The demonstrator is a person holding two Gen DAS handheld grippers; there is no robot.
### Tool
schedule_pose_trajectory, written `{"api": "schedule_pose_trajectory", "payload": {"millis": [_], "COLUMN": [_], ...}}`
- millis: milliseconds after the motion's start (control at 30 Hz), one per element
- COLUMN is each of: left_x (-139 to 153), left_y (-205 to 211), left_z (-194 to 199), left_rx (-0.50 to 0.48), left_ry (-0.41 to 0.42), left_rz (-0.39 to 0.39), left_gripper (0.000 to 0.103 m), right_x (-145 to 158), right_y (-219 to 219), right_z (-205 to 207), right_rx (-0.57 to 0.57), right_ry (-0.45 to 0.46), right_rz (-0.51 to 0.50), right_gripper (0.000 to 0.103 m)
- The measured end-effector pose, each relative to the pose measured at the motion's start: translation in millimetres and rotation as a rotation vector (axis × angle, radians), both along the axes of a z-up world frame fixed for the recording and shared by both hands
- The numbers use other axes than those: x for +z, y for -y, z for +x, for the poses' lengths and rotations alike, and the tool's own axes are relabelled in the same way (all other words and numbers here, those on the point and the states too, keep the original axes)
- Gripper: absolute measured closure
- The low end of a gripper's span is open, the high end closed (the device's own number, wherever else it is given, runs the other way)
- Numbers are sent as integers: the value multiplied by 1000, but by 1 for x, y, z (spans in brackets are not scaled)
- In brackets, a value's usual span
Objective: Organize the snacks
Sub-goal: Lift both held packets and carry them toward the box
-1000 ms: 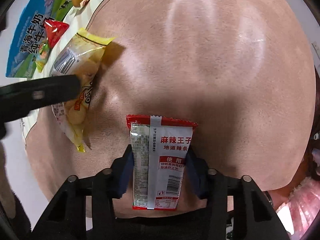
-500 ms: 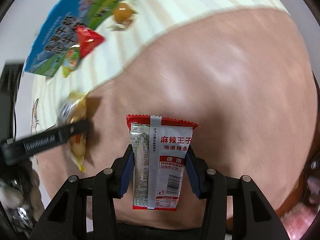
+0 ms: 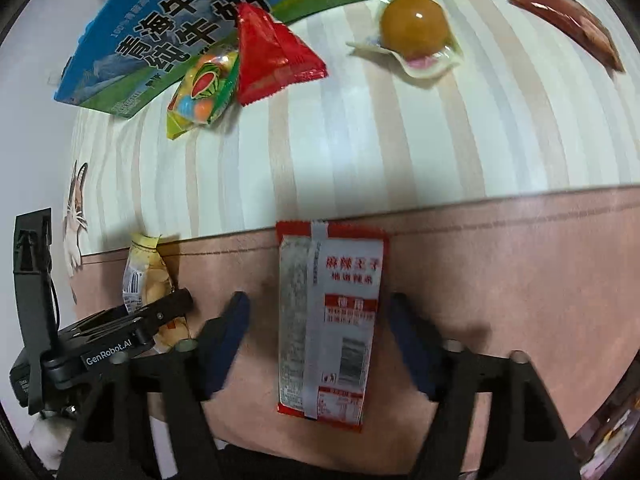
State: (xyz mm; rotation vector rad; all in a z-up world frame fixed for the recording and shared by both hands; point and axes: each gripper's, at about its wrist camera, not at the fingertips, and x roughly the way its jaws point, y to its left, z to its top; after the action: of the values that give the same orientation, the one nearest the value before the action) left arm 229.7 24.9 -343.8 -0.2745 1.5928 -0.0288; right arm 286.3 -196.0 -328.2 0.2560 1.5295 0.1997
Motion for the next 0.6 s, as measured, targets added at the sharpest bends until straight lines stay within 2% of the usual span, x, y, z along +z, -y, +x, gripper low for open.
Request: {"api": "schedule_pose_trajectory", "payload": {"millis": [167,267,367,433,533,600], "left_x": [-5,-8,-10,-4,-1,6], "left_y": [-9,-14,-19,-22,-10,1], "left_z": [-4,-9,-7,5,12,25], "left_rx": [43,56,54,39,9,-9], "left_ry": [-7,1,21,32,48,59], "left_rz": [-98,-104,-75,-41,8,35], "left_gripper": [39,39,39,45,47,49], "right_x": [-12,-18,-27,-31,-31,-30], "right_y": [6,-1,-12,-12,-15,-13], "right_z": [-21,-25,-24,-25,-27,-29], "right_rx": [-46,-47,-72,-78,-68,-72], "right_ry": [-53,-38,-36,-23,6,28], "right_rz": [36,0,-21,-29,-60,-75], "right_gripper": [27,27,25,26,32,41]}}
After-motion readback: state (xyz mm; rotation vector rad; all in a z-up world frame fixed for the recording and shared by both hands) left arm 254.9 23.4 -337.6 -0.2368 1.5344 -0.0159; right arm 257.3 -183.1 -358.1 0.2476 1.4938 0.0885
